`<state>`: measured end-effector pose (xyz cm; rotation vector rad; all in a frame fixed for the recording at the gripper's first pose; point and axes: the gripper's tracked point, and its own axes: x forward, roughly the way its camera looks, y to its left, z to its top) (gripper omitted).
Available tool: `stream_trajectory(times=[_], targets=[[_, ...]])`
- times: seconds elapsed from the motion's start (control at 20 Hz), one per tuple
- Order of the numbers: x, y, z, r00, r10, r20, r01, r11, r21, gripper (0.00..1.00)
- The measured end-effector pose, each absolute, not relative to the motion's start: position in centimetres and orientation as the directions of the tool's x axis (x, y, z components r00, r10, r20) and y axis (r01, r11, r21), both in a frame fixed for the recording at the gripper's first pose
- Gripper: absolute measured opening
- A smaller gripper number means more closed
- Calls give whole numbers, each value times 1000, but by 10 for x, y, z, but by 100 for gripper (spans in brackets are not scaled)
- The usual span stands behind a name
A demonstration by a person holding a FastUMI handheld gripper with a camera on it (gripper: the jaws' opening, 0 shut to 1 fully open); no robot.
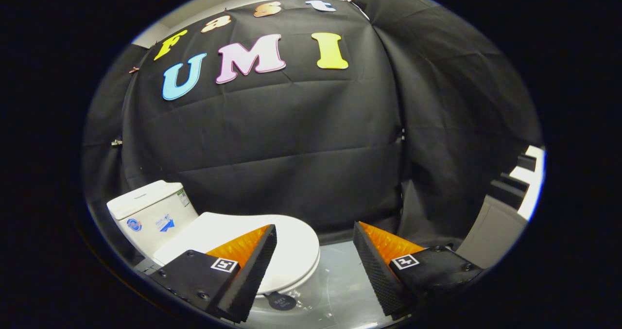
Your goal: Open the toilet lid.
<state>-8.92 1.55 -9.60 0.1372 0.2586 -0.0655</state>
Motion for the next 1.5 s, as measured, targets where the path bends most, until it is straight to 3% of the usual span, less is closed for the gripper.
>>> stream_trajectory(times=[0.4, 0.7, 0.8, 0.95, 1.05, 1.4, 1.45, 1.5], targets=[[-105, 21, -169, 901, -2, -435, 145, 945, 295, 98], [-124, 36, -225, 799, 137, -585, 295, 758, 582, 94], [-131, 48, -238, 773, 207, -599, 341, 661, 668, 70], [-134, 63, -246, 756, 298, -582, 396, 501, 770, 70], [-134, 64, -254, 755, 310, -578, 398, 483, 780, 52], [-130, 87, -247, 756, 423, -500, 366, 360, 858, 51], [-128, 90, -266, 742, 388, -546, 402, 395, 826, 51], [-134, 77, -251, 756, 399, -519, 385, 369, 846, 41]])
